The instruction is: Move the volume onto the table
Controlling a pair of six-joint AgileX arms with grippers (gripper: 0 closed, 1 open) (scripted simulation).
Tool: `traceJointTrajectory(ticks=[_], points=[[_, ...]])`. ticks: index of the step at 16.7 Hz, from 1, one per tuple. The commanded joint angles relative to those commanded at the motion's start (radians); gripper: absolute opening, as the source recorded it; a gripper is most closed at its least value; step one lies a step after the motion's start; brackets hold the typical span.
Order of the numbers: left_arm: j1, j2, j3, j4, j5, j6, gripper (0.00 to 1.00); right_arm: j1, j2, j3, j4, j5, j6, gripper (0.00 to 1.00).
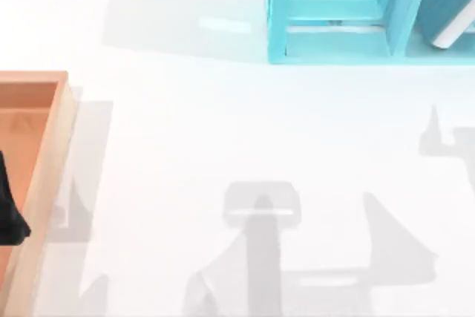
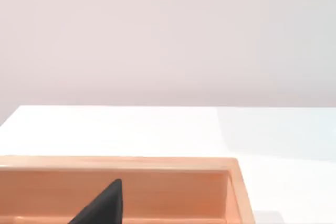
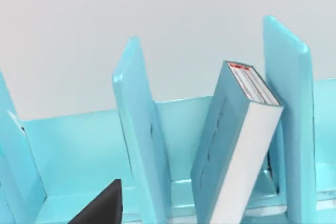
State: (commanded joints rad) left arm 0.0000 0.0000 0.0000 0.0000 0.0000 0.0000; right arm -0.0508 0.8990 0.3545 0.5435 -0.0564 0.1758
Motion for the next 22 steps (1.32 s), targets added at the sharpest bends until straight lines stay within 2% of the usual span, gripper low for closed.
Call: traceJointTrajectory(ticks=[7, 11, 15, 22], points=[[0.000, 0.000, 0.000, 0.000, 0.000, 0.000, 1.00, -0.031, 0.765, 0.245, 0.389, -0.051, 0.134, 1.00], [0.000, 0.000, 0.000, 0.000, 0.000, 0.000, 1.00, -0.044, 1.068, 0.362, 0.565, -0.071, 0.189, 1.00], [0.000, 0.000, 0.000, 0.000, 0.000, 0.000, 1.00, -0.050, 1.204, 0.429, 0.660, -0.081, 0.215, 1.00], [0.000, 0.000, 0.000, 0.000, 0.000, 0.000, 1.00, -0.045, 1.218, 0.444, 0.658, -0.079, 0.216, 1.00]])
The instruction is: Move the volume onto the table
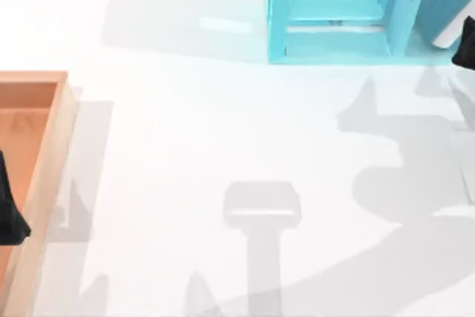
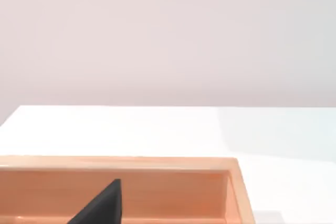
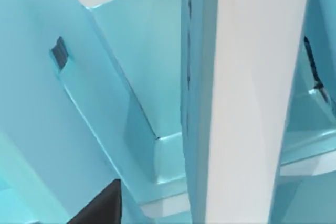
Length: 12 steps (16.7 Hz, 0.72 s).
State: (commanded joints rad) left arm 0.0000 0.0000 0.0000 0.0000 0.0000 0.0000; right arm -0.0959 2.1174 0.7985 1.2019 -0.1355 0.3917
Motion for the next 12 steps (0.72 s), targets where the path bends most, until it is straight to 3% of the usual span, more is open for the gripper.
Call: traceJointTrajectory(ticks=[12], points=[[0.000, 0.000, 0.000, 0.000, 0.000, 0.000, 1.00, 0.026, 0.249, 0.460, -0.207, 0.032, 0.002, 1.00]])
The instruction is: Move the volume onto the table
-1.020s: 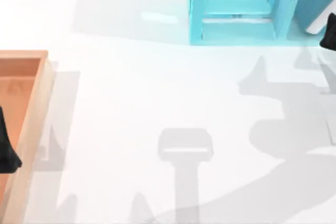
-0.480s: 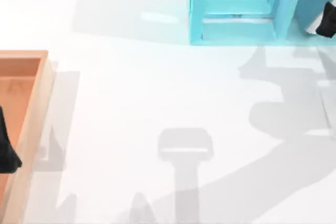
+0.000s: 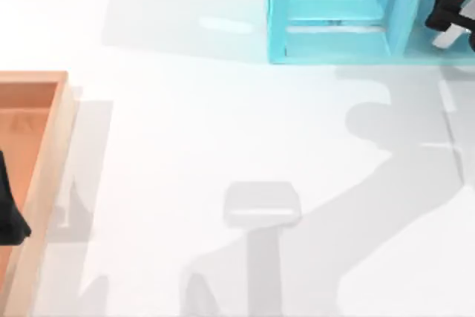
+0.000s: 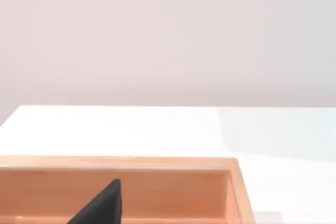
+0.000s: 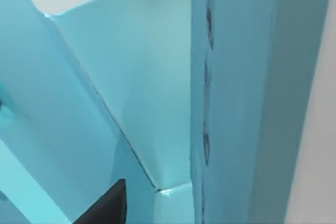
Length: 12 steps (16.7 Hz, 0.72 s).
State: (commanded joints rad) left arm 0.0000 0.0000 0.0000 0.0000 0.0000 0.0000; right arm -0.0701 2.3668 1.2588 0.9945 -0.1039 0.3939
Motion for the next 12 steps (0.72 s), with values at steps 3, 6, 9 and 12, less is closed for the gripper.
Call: traceJointTrajectory(ticks=[3, 6, 9, 12], points=[[0.000, 0.000, 0.000, 0.000, 0.000, 0.000, 1.00, 0.000, 0.001, 0.002, -0.001, 0.000, 0.000, 1.00], [0.000, 0.000, 0.000, 0.000, 0.000, 0.000, 1.00, 0.000, 0.001, 0.002, -0.001, 0.000, 0.000, 0.85], [0.000, 0.000, 0.000, 0.000, 0.000, 0.000, 1.00, 0.000, 0.001, 0.002, -0.001, 0.000, 0.000, 0.62], [0.000, 0.000, 0.000, 0.000, 0.000, 0.000, 1.00, 0.000, 0.001, 0.002, -0.001, 0.000, 0.000, 0.40]])
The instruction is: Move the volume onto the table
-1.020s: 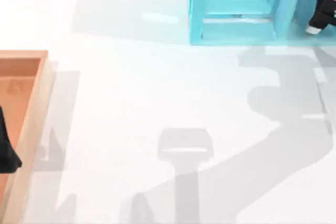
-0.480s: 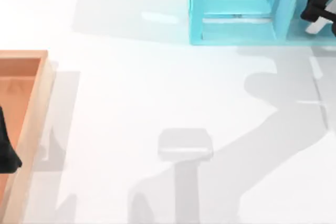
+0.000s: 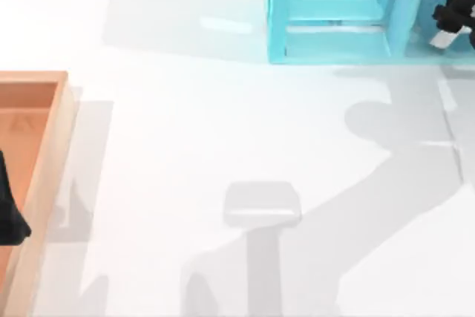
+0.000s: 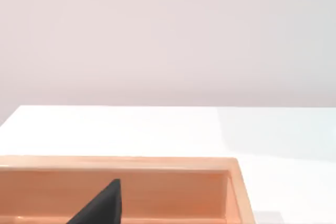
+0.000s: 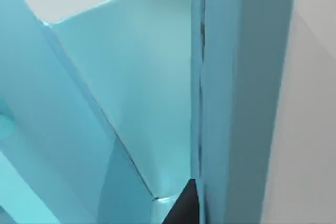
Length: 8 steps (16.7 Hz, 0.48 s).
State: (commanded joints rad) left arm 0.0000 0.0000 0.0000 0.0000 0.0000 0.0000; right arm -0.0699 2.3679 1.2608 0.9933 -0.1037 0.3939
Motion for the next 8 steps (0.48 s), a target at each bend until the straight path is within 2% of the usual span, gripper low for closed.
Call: traceJointTrajectory(ticks=[5, 8], points=[[0.000, 0.000, 0.000, 0.000, 0.000, 0.000, 1.00, 0.000, 0.000, 0.000, 0.000, 0.000, 0.000, 0.02], [0.000, 0.000, 0.000, 0.000, 0.000, 0.000, 1.00, 0.000, 0.000, 0.000, 0.000, 0.000, 0.000, 0.00]])
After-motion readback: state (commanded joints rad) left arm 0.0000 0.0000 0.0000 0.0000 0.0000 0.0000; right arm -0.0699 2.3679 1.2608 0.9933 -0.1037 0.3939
